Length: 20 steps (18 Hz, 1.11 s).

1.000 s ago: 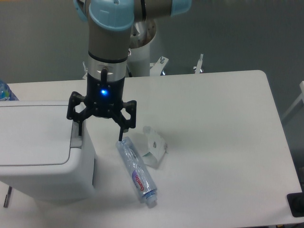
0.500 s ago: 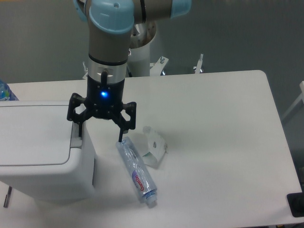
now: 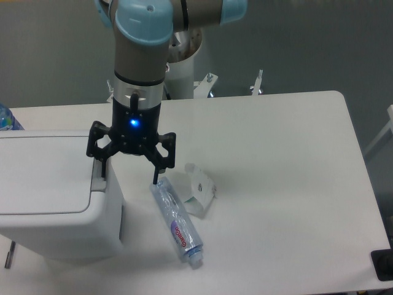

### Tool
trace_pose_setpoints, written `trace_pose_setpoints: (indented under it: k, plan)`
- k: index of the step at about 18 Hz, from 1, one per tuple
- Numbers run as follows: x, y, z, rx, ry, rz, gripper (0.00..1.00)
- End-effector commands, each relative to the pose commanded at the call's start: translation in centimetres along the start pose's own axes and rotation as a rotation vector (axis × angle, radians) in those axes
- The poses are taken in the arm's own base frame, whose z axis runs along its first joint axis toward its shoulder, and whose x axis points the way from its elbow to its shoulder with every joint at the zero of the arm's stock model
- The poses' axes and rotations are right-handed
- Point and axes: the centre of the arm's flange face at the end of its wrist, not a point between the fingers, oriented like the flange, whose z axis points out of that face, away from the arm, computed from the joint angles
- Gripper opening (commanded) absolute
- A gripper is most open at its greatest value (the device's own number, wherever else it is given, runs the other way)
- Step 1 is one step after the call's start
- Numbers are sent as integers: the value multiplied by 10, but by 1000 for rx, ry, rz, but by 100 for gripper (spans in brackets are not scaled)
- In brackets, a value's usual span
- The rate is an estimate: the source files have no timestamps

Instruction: Open the trash can

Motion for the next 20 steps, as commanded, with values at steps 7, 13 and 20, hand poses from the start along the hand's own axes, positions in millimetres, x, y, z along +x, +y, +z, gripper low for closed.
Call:
trace_pose_setpoints:
  k: [7, 13, 20]
  plan:
    - [0, 0, 1, -1, 0, 0, 100]
    - [-1, -1, 3, -5, 0, 2, 100]
    - [-1, -5, -2, 7, -3, 7, 100]
